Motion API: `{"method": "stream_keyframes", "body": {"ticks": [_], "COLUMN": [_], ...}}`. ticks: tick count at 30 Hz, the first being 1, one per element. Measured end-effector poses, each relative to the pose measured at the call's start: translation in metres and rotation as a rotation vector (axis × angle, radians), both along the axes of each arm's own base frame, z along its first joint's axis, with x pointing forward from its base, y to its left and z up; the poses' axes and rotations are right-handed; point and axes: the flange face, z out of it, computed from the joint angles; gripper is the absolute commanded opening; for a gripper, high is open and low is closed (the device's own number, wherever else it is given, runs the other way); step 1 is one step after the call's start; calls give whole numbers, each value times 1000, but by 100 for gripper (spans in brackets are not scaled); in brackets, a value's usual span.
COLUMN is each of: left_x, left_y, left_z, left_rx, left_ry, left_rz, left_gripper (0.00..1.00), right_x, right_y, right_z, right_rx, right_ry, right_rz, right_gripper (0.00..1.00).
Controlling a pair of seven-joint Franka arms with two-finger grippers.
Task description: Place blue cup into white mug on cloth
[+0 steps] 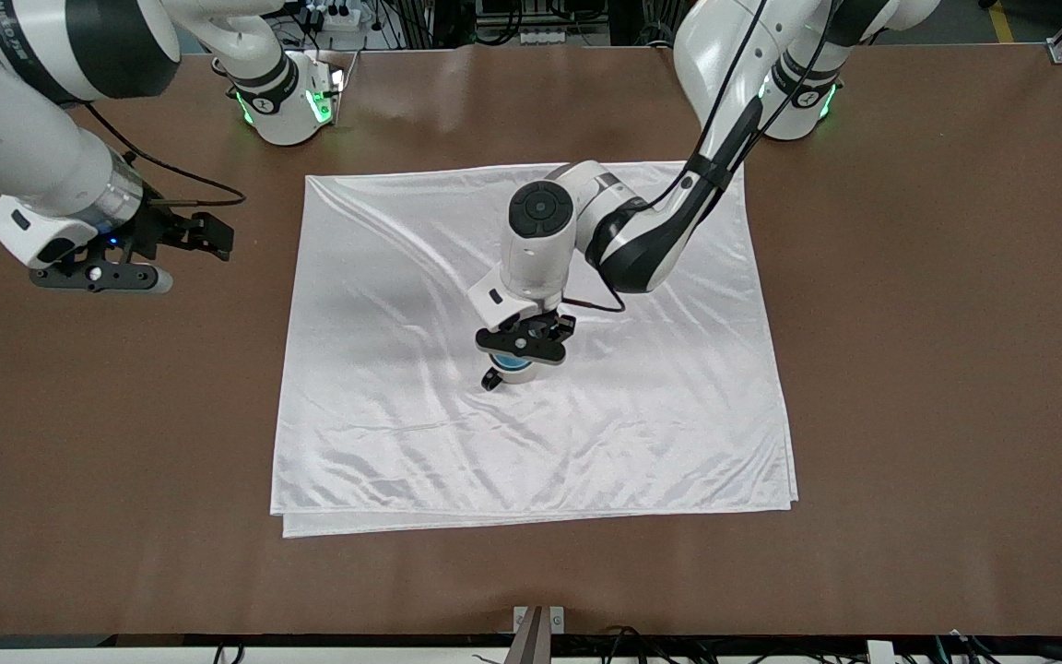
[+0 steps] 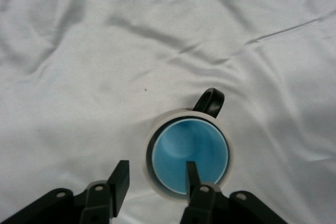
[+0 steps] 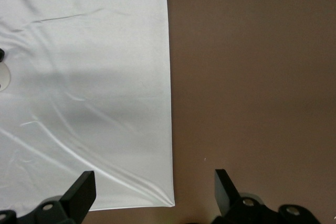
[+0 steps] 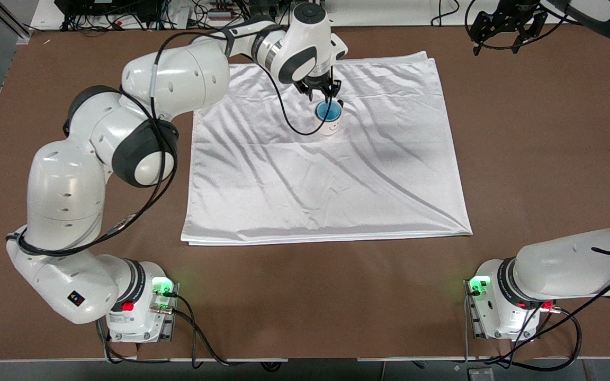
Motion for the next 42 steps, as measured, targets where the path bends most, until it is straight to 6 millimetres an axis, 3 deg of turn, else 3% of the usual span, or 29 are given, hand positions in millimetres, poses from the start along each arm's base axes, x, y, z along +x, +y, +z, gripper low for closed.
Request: {"method": "stream_keyframes", "body": {"ticks": [4,8,16,23,30,42], "left_x": [16,34,51,56,58,62], "left_y": [20,55,154,243,322,424], "left_z": [39,97,206,275,314,340], "left_rx": [7,12,61,83,93,114], "left_ry": [-17,-35,-23,-17,-14,-2], "left_rz": [36,90,228,359,482,555], "left_gripper": [100,100,100,100,100,100], "right_x": [1,2,2,5,6,4], "right_y": [-5,-6,-5,-19,-31,-30], "right_z": [22,41,65,74,76,83], "right_rx": [21,31,42,48,49,50], "right_ry": [-14,-37,-69,-83,-88,-94], "right_rz": [9,13,34,55,46,51], "right_gripper": [100,100,100,100,100,100]}}
